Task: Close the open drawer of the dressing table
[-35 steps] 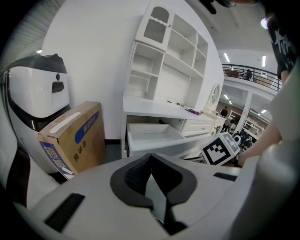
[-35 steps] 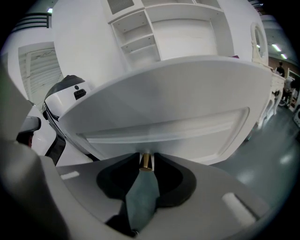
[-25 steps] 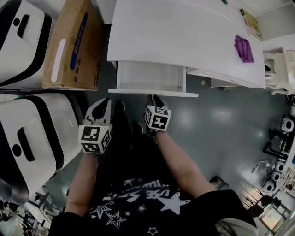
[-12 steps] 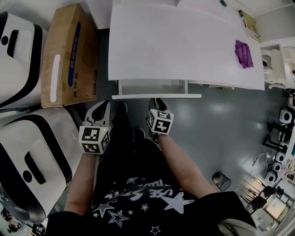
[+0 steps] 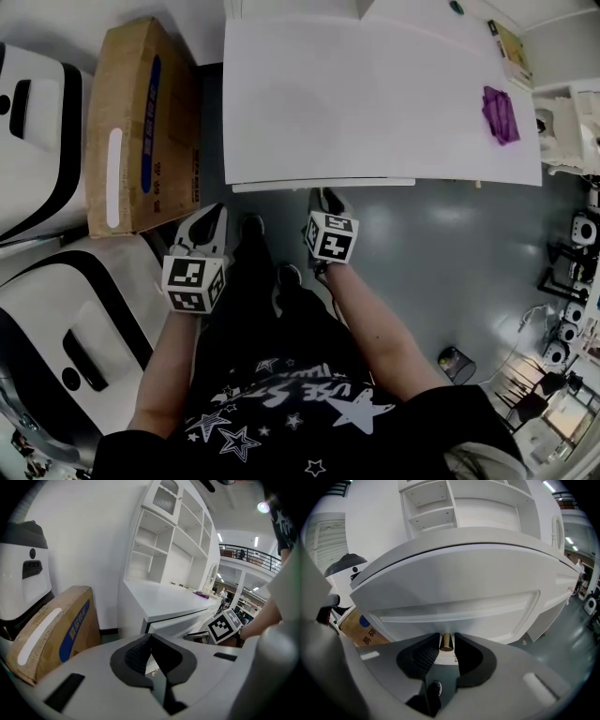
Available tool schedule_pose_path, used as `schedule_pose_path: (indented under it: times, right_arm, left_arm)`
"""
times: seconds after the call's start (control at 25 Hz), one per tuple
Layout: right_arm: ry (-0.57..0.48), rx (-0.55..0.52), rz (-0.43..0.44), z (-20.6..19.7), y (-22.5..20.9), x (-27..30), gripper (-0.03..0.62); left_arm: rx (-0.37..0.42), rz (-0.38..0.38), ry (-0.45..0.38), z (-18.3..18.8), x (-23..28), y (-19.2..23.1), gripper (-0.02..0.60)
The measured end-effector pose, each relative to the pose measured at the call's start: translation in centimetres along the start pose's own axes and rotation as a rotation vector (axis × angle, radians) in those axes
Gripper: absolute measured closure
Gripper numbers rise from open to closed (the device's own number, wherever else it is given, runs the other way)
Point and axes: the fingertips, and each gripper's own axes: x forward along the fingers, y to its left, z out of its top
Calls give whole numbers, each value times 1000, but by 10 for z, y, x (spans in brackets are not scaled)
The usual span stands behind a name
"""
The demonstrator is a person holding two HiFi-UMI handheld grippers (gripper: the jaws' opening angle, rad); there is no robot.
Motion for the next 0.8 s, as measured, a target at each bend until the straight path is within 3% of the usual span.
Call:
schedule_pose_path:
  times: [0.8]
  right_arm:
    - [-32, 0, 28, 16, -1, 15, 494]
  left_arm:
    - [-6, 22, -20, 7, -6, -5, 572]
